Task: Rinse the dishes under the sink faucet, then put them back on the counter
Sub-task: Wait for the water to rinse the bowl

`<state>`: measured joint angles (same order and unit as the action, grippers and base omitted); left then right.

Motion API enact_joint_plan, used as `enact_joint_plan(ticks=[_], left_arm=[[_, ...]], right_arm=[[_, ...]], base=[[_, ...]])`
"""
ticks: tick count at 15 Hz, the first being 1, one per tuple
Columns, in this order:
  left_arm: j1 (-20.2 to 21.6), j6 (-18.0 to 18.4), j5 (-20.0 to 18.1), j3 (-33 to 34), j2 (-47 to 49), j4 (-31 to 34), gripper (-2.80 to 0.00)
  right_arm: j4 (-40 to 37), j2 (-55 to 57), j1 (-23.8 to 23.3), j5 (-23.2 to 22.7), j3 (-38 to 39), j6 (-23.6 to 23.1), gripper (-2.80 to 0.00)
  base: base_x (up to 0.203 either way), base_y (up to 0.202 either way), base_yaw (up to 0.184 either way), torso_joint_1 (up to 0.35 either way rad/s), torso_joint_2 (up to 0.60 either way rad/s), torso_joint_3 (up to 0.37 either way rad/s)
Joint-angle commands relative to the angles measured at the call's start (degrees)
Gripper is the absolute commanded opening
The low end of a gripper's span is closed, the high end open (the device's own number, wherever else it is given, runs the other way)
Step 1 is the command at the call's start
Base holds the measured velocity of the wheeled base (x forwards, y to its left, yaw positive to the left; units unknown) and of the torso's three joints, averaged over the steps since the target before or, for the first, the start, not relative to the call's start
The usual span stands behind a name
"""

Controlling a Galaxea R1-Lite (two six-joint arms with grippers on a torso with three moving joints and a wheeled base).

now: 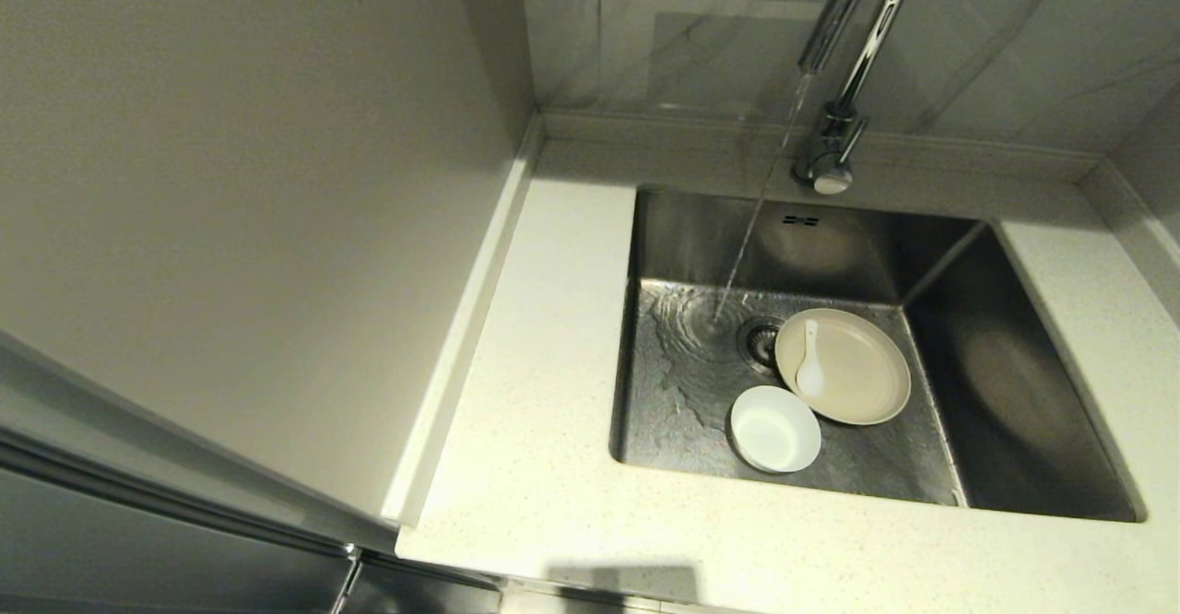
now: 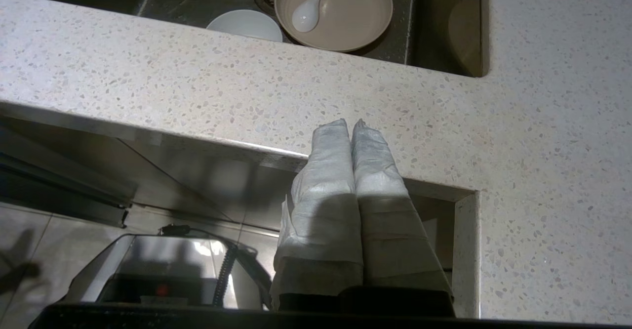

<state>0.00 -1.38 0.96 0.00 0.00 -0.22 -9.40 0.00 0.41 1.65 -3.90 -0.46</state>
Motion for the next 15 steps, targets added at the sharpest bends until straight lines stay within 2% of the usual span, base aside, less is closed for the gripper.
enact_joint_plan(ticks=[1, 9, 13, 15], left_arm=[[0.0, -0.03, 0.0, 0.0, -0.18, -0.04, -2.8], [0.0, -0.03, 0.0, 0.0, -0.18, -0.04, -2.8], [0.0, -0.03, 0.0, 0.0, -0.18, -0.04, -2.8], [0.0, -0.03, 0.0, 0.0, -0.18, -0.04, -2.8]], right_arm=[[-0.1, 0.0, 0.02, 0.02, -0.05, 0.02, -2.8], [-0.01, 0.0, 0.02, 0.02, 0.03, 0.02, -2.8], [4.65, 0.0, 0.02, 0.02, 1.71, 0.02, -2.8], [4.65, 0.0, 0.02, 0.02, 1.79, 0.02, -2.8]], base=[[0.0, 0.0, 0.0, 0.0, 0.0, 0.0], [0.0, 0.0, 0.0, 0.0, 0.0, 0.0], [0.0, 0.0, 0.0, 0.0, 0.0, 0.0], [0.0, 0.0, 0.0, 0.0, 0.0, 0.0]])
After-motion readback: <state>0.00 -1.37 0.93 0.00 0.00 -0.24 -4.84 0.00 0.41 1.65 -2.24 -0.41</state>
